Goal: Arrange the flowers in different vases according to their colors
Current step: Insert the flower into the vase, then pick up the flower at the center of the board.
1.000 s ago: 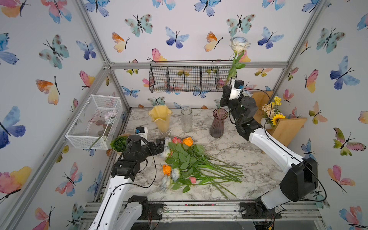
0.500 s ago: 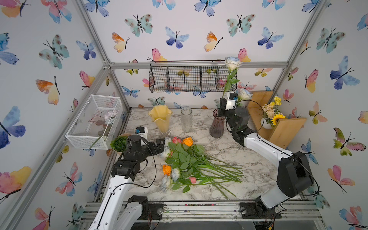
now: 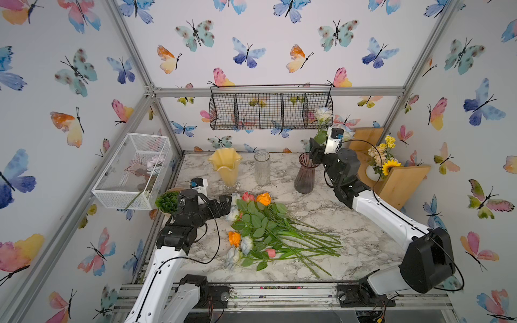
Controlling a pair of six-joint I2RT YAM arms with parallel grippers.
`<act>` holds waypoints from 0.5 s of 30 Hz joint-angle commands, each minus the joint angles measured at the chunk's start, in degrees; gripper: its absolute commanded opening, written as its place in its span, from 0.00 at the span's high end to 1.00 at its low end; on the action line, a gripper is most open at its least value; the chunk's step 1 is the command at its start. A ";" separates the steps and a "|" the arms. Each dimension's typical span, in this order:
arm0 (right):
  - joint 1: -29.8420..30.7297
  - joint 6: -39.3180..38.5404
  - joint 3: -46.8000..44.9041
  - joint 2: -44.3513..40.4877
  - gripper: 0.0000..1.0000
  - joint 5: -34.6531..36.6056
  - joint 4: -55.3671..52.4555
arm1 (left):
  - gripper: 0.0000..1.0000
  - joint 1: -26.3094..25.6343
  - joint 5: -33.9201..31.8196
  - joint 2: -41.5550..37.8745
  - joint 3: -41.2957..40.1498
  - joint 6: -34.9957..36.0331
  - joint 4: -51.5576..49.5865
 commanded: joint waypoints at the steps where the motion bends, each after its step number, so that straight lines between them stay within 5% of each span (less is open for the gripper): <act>1: -0.39 2.36 3.56 -3.79 0.32 -6.43 -11.97 | 0.01 -0.34 1.25 -0.60 -0.27 0.57 0.25; 7: 0.38 6.16 12.85 -3.34 0.34 -26.03 -39.08 | 0.01 -0.36 1.25 -0.69 -0.28 0.57 0.25; 15: 14.99 7.73 4.08 -4.05 0.37 -24.38 -51.81 | 0.01 -0.35 1.10 -0.43 -0.28 0.61 0.25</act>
